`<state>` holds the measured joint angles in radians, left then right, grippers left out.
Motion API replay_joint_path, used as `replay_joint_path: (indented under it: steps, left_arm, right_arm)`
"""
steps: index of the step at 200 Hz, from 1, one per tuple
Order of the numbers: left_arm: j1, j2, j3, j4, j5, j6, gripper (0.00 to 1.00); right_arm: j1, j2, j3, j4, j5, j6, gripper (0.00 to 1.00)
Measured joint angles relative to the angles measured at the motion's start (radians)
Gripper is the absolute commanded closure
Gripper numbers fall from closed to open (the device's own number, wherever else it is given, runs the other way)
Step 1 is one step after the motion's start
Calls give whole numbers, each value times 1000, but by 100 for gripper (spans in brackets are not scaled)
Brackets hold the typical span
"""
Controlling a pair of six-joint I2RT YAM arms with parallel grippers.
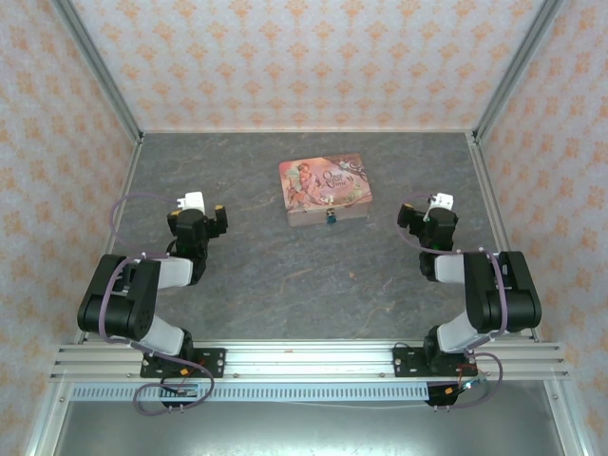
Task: Unlock the padlock with the key
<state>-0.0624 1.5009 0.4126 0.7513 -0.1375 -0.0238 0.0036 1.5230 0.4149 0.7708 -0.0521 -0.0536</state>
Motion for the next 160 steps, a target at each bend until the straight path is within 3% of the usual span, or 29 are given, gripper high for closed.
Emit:
replay_joint_path:
  steps: [38, 60, 111, 136, 160]
  left_arm:
    - [0, 0, 0, 0, 0, 0, 0]
    - [0, -37, 0, -52, -5, -1, 0]
    - [0, -430, 80, -354, -25, -60, 0]
    - [0, -575, 173, -551, 14, -180, 0]
    - [-4, -658, 209, -698, 117, -314, 0]
  right_arm:
    - [-1, -1, 0, -3, -4, 0, 1]
    - [-3, -53, 30, -128, -16, 0, 1]
    - [-5, -264, 195, -412, -76, 69, 0]
    - [3, -359, 221, -560, -131, 153, 7]
    - [45, -436, 222, -710, -208, 226, 17]
